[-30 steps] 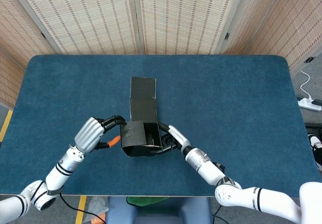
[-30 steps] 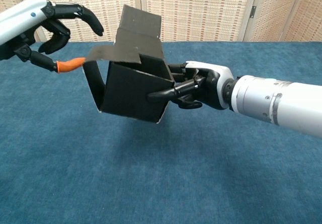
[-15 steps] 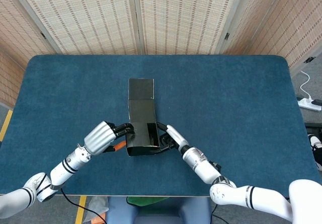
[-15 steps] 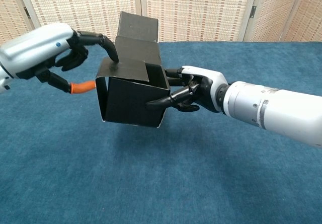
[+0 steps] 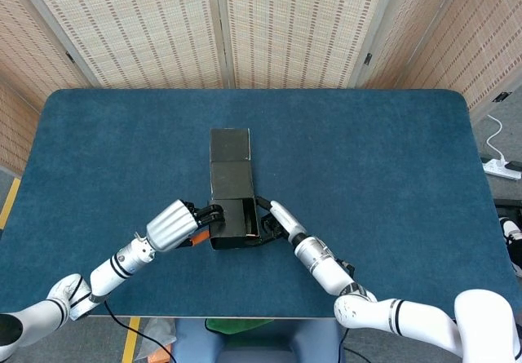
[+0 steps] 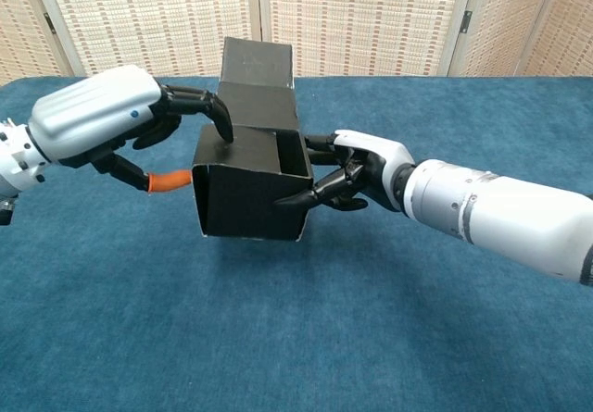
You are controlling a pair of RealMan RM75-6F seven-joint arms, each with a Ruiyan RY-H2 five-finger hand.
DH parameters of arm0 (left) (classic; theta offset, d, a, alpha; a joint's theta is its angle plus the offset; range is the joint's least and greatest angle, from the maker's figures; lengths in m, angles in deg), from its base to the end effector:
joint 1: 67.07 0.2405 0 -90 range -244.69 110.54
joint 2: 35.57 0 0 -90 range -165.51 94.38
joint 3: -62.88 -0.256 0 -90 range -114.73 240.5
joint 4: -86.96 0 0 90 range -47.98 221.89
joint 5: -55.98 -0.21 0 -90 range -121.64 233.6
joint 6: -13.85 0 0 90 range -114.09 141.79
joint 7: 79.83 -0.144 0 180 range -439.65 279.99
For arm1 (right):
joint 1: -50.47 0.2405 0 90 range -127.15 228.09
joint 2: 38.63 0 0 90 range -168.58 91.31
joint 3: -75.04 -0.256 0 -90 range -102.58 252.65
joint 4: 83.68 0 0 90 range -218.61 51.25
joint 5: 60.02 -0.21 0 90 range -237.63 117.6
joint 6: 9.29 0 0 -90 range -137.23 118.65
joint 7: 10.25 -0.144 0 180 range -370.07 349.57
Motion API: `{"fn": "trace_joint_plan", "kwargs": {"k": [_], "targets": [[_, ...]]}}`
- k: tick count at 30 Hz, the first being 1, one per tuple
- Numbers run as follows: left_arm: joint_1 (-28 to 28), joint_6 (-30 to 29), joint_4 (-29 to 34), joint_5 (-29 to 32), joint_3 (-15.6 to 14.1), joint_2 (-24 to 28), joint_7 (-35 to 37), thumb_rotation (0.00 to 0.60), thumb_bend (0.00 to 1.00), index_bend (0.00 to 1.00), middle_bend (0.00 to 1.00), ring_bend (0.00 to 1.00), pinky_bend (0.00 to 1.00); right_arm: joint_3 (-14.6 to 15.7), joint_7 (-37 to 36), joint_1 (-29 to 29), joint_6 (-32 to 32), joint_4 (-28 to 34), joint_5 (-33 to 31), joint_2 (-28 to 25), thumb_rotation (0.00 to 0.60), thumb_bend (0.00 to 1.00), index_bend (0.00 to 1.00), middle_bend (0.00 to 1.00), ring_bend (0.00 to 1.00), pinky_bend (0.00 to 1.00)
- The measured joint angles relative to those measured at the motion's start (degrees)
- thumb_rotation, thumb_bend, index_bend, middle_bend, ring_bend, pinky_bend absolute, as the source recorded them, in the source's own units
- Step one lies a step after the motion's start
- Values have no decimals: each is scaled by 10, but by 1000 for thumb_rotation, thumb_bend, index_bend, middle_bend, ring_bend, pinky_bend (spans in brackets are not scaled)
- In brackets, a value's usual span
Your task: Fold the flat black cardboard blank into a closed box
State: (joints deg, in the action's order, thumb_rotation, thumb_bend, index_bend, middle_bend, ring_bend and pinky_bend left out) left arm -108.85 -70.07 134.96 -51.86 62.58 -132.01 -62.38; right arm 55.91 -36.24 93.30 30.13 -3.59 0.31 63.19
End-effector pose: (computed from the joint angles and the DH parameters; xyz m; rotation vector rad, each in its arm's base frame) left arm -0.1706 0.3338 0.0023 -2.1072 -0.3627 -1.4436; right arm -0.0958 -0.3291 -0.0923 1.4643 -2.1227 1.3046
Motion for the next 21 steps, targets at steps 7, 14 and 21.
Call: {"fn": "trace_joint_plan", "kwargs": {"k": [7,14,21], "targets": [[-11,3,-46,-7,-19,-22,-13,600,338,424,437,854,873,3,4,1,3,-14,1,11,600,275,624,598,803,1000],[-22,6,-82,-20,-39,-35,-34,600,338,460,449,854,871,4,9,3,6,-29,1,23,600,275,624,591,803,1000],[-30,16,-119,-28,-59,-49,-46,600,338,527,498,854,865,6,13,3,12,-52,4,38,600,275,624,590,803,1000]]}}
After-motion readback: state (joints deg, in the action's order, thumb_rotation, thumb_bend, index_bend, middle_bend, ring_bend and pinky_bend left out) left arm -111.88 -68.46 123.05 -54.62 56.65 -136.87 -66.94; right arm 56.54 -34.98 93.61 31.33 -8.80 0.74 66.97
